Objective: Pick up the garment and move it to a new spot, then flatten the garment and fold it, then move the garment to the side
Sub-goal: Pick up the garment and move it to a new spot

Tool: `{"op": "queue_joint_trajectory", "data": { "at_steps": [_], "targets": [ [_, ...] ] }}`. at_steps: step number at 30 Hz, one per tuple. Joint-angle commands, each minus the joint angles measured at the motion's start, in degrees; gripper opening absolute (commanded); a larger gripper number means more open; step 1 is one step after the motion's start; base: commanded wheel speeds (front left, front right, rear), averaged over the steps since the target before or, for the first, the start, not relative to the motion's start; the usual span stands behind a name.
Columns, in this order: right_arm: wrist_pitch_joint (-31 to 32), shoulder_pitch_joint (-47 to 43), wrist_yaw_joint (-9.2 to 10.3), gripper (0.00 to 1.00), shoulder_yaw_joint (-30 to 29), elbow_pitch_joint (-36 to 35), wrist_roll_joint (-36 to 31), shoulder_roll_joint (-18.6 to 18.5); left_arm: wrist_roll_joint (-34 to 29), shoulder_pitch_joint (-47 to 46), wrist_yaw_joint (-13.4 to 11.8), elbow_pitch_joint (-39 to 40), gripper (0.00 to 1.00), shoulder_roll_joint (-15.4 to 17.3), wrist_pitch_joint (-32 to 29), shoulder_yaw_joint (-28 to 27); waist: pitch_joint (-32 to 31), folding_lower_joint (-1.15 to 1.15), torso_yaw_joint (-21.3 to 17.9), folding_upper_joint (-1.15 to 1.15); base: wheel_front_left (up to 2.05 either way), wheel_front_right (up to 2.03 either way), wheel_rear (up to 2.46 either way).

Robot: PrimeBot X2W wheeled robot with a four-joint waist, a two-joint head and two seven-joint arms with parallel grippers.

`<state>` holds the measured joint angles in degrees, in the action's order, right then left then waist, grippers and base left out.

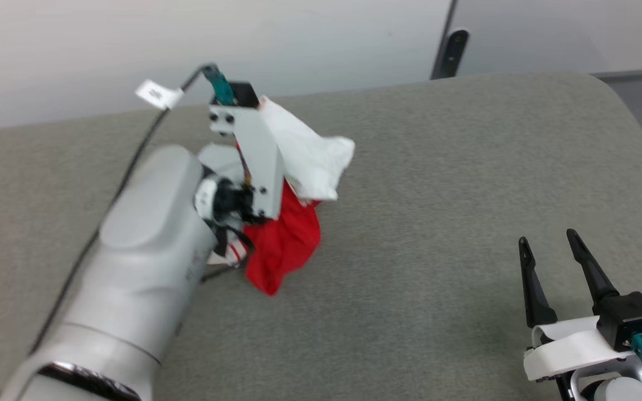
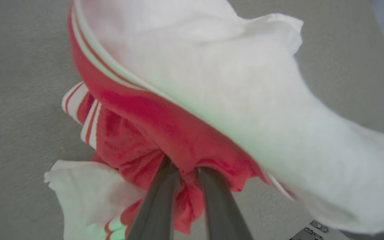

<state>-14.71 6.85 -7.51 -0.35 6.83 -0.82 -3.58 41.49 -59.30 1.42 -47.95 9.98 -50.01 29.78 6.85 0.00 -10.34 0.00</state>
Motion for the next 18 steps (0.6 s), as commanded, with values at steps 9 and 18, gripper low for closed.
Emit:
{"op": "queue_joint_trajectory", "data": {
  "at_steps": [9,18],
  "targets": [
    [-0.5,0.8,0.04,1.00,0.7,1.5,0.4,0.6,-0.4,9.5,-4.2,-0.8,0.00,-3.2,1.6,2.3,1.8,0.00,-5.4,0.00,0.00,0.00,0.00],
    [-0.6,1.5,0.04,1.00,1.7,2.7,1.2,0.8,0.2,14.3,-5.3,-7.4,0.00,-5.7,3.7,4.1,1.0,0.00,-5.5,0.00,0.00,0.00,0.00]
  ]
}}
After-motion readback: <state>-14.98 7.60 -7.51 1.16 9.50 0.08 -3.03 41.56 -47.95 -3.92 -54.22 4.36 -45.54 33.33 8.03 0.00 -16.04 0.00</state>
